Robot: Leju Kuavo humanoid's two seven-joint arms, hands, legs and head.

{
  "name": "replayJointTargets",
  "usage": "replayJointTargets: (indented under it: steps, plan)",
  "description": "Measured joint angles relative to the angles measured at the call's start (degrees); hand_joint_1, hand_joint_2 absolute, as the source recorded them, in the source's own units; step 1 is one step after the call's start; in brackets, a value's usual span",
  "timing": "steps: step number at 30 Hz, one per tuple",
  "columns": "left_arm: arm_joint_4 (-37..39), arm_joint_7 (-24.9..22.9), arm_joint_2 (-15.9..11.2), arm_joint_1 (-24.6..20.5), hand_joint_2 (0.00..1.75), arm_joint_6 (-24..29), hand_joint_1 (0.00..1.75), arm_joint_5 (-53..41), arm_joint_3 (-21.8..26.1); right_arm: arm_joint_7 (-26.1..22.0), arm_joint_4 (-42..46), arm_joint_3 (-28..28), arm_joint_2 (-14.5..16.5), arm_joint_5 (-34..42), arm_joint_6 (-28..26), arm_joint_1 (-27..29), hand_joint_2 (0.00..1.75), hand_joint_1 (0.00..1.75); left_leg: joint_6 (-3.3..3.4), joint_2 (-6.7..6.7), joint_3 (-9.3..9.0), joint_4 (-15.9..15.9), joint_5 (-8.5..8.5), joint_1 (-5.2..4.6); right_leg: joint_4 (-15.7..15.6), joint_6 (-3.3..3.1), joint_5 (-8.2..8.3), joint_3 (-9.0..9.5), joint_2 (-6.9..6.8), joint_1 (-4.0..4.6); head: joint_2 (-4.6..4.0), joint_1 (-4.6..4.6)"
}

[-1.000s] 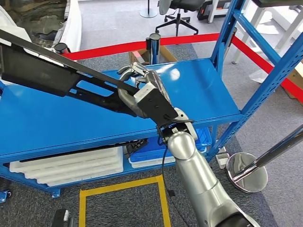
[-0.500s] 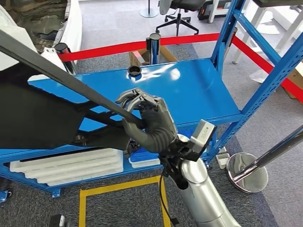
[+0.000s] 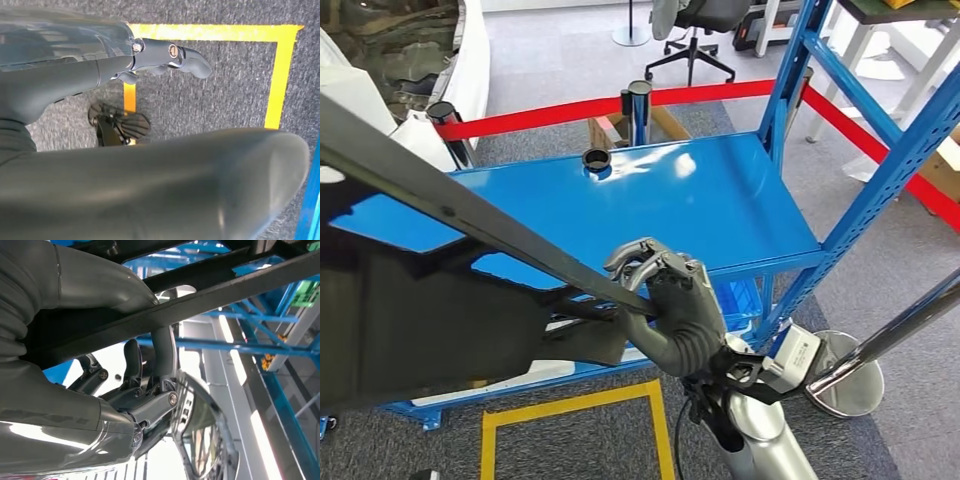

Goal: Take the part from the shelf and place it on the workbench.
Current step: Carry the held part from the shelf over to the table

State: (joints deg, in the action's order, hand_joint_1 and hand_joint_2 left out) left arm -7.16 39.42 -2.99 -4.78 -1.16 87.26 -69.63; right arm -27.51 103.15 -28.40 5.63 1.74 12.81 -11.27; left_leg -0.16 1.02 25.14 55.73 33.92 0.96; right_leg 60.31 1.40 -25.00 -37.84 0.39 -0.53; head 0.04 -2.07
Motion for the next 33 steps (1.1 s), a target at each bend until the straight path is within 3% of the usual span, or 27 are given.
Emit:
replayJointTargets:
  steps: [3, 5, 8, 9, 10, 11, 13, 14, 15, 17, 19, 21, 23, 24, 25, 26, 27, 29, 30, 31, 33]
  plan:
    - [0.14, -0.98, -0.01, 0.30, 0.00, 0.24, 0.00, -0.01, 1.30, -0.55, 1.60, 1.00, -1.09, -0.57, -0.23, 1.95, 1.75, 1.75, -0.77, -0.07, 0.17, 0.11, 0.51, 0.04, -0.54, -1.18, -1.19, 0.17, 0.21, 0.04, 0.00, -0.04]
    - [0.23, -1.63, -0.04, 0.49, 0.00, 0.57, 0.00, 0.00, 1.93, -0.80, 2.56, 1.83, -1.68, -0.79, -0.37, 2.91, 1.75, 1.75, -1.13, -0.27, 1.32, 2.80, 2.19, 0.09, -0.88, -1.74, -1.47, 0.60, 0.07, -0.22, 0.00, -0.05]
    - [0.38, -2.57, -0.20, 0.82, 0.00, 1.06, 0.00, 0.01, 2.69, -1.09, 3.27, 3.07, -2.49, -0.89, -0.46, 4.07, 1.75, 1.75, -1.45, -0.43, 7.50, 13.80, 6.70, 0.12, -0.97, -2.11, -1.61, 0.94, -0.21, -0.29, 0.00, -0.08]
    - [0.45, -2.79, -0.25, 0.99, 0.00, 1.16, 0.00, 0.01, 2.86, -1.14, 3.36, 3.46, -2.74, -0.90, -0.44, 4.45, 1.75, 1.75, -1.52, -0.44, 9.35, 16.41, 7.02, 0.13, -0.97, -2.12, -1.65, 0.96, -0.18, -0.29, 0.00, -0.09]
    - [0.51, -2.96, -0.28, 1.14, 0.00, 1.22, 0.00, 0.01, 3.00, -1.18, 3.49, 3.83, -2.96, -0.91, -0.38, 4.79, 1.75, 1.75, -1.56, -0.45, 10.36, 17.02, 6.11, 0.14, -0.96, -2.12, -1.67, 0.98, -0.13, -0.30, 0.00, -0.09]
    - [0.56, -3.07, -0.33, 1.23, 0.00, 1.26, 0.00, 0.01, 3.11, -1.21, 3.67, 4.16, -3.11, -0.92, -0.30, 5.04, 1.75, 1.75, -1.55, -0.46, 10.35, 15.40, 4.06, 0.18, -0.95, -2.11, -1.69, 1.02, -0.07, -0.31, 0.00, -0.09]
    - [0.67, -3.20, -0.46, 1.26, 0.00, 1.32, 0.00, 0.00, 3.23, -1.30, 4.14, 4.67, -3.26, -0.93, -0.16, 5.28, 1.75, 1.75, -1.46, -0.50, 8.27, 8.39, -0.86, 0.23, -0.93, -1.93, -1.69, 1.12, 0.02, -0.29, 0.00, -0.09]
    - [0.71, -3.23, -0.52, 1.21, 0.00, 1.33, 0.00, 0.00, 3.26, -1.33, 4.36, 4.84, -3.30, -0.94, -0.13, 5.31, 1.75, 1.75, -1.33, -0.49, 7.27, 5.42, -2.47, 0.19, -0.88, -1.72, -1.62, 1.10, 0.07, -0.19, 0.00, -0.09]
    - [0.77, -3.29, -0.60, 1.19, 0.00, 1.41, 0.00, 0.00, 3.27, -1.36, 4.54, 5.01, -3.33, -0.97, -0.10, 5.36, 1.75, 1.75, -1.18, -0.47, 6.74, 3.69, -3.23, 0.13, -0.83, -1.42, -1.48, 1.02, 0.09, -0.10, 0.00, -0.09]
    - [0.84, -3.46, -0.77, 1.29, 0.00, 1.74, 0.00, 0.01, 3.29, -1.40, 4.79, 5.44, -3.46, -1.13, 0.03, 5.51, 1.75, 1.75, -0.71, -0.36, 6.75, 3.10, -3.53, -0.09, -0.90, -0.65, -1.01, 0.89, 0.09, 0.01, 0.00, -0.08]
    - [0.89, -3.59, -0.92, 1.48, 0.00, 2.05, 0.00, 0.01, 3.31, -1.47, 5.00, 5.90, -3.67, -1.26, 0.19, 5.66, 1.75, 1.75, 0.22, -0.47, 7.00, 3.00, -4.09, -0.01, -0.57, 0.04, -1.57, 0.76, -0.02, -0.07, 0.00, -0.06]
    - [0.95, -3.64, -1.10, 1.52, 0.00, 2.15, 0.00, 0.01, 3.32, -1.58, 5.18, 6.25, -3.90, -1.29, 0.31, 5.75, 1.75, 1.75, 1.27, -0.70, 7.47, 2.80, -4.84, 0.09, 3.14, 0.42, -5.23, -0.27, -0.12, -0.12, 0.00, -0.03]
    - [1.09, -3.71, -1.31, 1.49, 0.00, 2.31, 0.00, 0.01, 3.32, -1.71, 5.21, 6.61, -4.14, -1.33, 0.39, 5.97, 1.75, 1.75, 1.76, -0.82, 8.18, 2.82, -5.50, -0.13, 10.50, 0.56, -10.26, -2.14, -0.15, -0.12, 0.00, -0.01]
    - [1.16, -3.76, -1.38, 1.51, 0.00, 2.40, 0.00, 0.01, 3.32, -1.76, 5.21, 6.82, -4.25, -1.36, 0.40, 6.14, 1.75, 1.75, 1.86, -0.85, 8.56, 2.83, -5.84, -0.28, 13.57, 0.58, -11.76, -2.68, -0.16, -0.12, 0.00, -0.01]
    - [1.20, -3.82, -1.43, 1.55, 0.00, 2.53, 0.00, 0.01, 3.32, -1.80, 5.21, 7.02, -4.36, -1.40, 0.42, 6.31, 1.75, 1.75, 1.92, -0.86, 8.96, 2.84, -6.18, -0.43, 14.92, 0.54, -12.16, -2.39, -0.15, -0.10, 0.00, -0.01]
    - [1.21, -3.87, -1.47, 1.59, 0.00, 2.62, 0.00, 0.01, 3.32, -1.84, 5.23, 7.17, -4.44, -1.44, 0.42, 6.44, 1.75, 1.75, 1.95, -0.84, 9.35, 2.85, -6.52, -0.60, 14.00, 0.40, -11.50, -1.02, -0.15, -0.03, 0.00, -0.01]
    - [1.21, -3.90, -1.49, 1.61, 0.00, 2.71, 0.00, 0.01, 3.32, -1.88, 5.29, 7.28, -4.50, -1.48, 0.42, 6.50, 1.75, 1.75, 1.94, -0.80, 9.69, 2.85, -6.86, -0.76, 10.77, 0.07, -10.14, 1.47, -0.14, 0.10, 0.00, -0.01]
    - [1.22, -3.93, -1.43, 1.63, 0.00, 2.83, 0.00, 0.01, 3.32, -1.97, 5.62, 7.45, -4.56, -1.60, 0.42, 6.50, 1.75, 1.75, 1.79, -0.73, 10.15, 2.88, -7.46, -1.02, 1.76, -1.04, -7.88, 7.62, -0.11, 0.63, 0.00, -0.01]
    - [1.22, -3.94, -1.39, 1.65, 0.00, 2.88, 0.00, 0.01, 3.32, -2.01, 5.83, 7.51, -4.57, -1.65, 0.42, 6.49, 1.75, 1.75, 1.57, -0.71, 10.30, 2.88, -7.78, -1.05, -1.66, -1.47, -7.38, 9.74, -0.09, 0.90, 0.00, -0.02]
    - [1.24, -3.97, -1.37, 1.68, 0.00, 2.91, 0.00, 0.01, 3.32, -2.06, 5.99, 7.54, -4.59, -1.68, 0.43, 6.52, 1.75, 1.75, 1.27, -0.72, 10.43, 2.86, -8.12, -0.97, -3.55, -1.76, -7.26, 10.81, -0.09, 1.16, 0.00, -0.03]
    - [1.30, -4.03, -1.46, 1.74, 0.00, 3.01, 0.00, 0.01, 3.32, -2.17, 6.18, 7.60, -4.60, -1.77, 0.42, 6.72, 1.75, 1.75, 0.59, -0.69, 10.68, 2.72, -8.78, -0.77, -4.51, -1.98, -6.64, 10.76, -0.19, 1.29, 0.00, -0.04]
